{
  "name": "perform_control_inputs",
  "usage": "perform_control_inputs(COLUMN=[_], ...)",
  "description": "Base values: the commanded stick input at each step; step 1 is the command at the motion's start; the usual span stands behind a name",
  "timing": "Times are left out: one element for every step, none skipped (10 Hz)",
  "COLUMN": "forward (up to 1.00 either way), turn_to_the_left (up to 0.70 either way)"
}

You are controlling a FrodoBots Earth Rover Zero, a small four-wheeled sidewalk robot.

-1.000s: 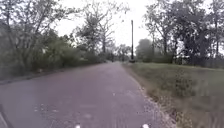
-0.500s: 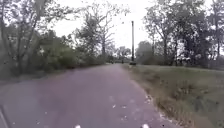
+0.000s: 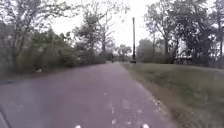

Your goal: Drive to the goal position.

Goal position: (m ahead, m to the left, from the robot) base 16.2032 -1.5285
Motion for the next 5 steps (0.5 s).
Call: perform_control_inputs(forward=[1.00,1.00,1.00,1.00,1.00], turn_to_the_left=[0.00,0.00,0.00,0.00,0.00])
